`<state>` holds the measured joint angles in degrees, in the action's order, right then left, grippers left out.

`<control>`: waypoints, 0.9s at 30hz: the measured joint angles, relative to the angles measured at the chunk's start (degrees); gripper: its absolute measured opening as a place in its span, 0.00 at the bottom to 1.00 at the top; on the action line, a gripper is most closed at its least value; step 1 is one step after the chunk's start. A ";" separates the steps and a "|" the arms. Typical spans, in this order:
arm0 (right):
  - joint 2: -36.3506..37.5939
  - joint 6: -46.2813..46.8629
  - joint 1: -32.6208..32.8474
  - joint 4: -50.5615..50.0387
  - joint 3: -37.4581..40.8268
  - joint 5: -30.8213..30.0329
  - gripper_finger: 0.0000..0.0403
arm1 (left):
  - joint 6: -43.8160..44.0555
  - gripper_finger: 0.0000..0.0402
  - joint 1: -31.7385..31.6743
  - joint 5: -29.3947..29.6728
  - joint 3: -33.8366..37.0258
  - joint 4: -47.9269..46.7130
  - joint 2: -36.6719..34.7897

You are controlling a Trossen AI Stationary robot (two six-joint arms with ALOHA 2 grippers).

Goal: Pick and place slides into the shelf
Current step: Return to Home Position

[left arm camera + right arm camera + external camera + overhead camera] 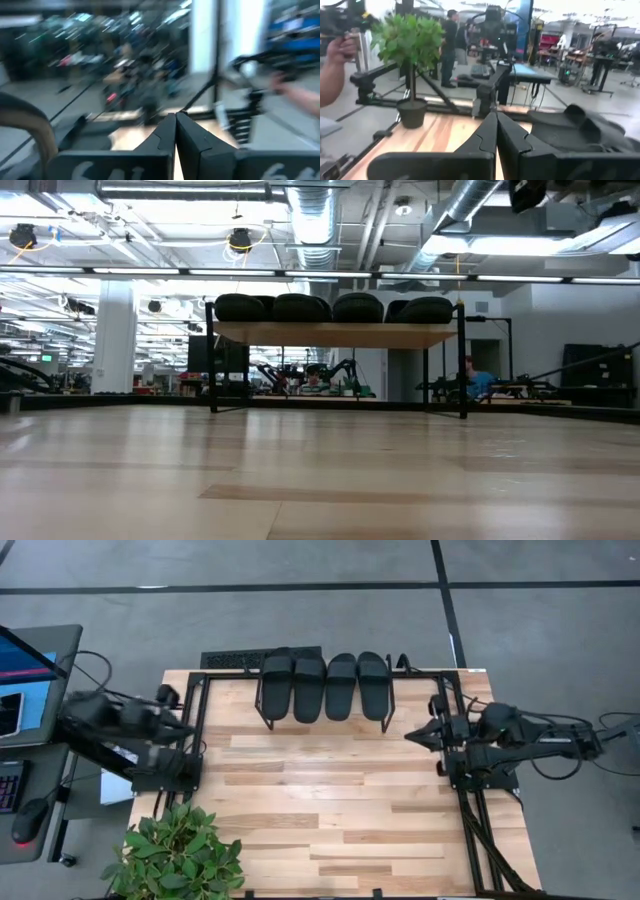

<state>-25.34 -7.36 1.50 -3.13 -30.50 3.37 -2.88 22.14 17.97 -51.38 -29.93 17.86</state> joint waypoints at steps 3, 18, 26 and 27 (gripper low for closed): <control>1.07 -0.10 1.67 -2.82 0.04 -0.17 0.00 | -2.13 0.00 0.01 -8.56 0.85 -2.90 -7.93; 13.29 0.56 3.31 -15.29 3.30 -0.17 0.00 | -1.17 0.00 -1.10 -13.14 13.58 -1.92 -17.84; 24.97 5.57 5.17 -14.34 11.05 0.27 0.00 | -2.91 0.00 -1.09 -15.39 26.91 14.49 -17.80; 25.03 6.16 5.64 -15.76 11.49 0.29 0.00 | -2.43 0.00 -1.11 -16.21 28.31 15.29 -17.73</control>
<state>-0.31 -1.20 7.15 -18.89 -19.01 3.66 -5.30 21.03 1.75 -23.07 -14.64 0.13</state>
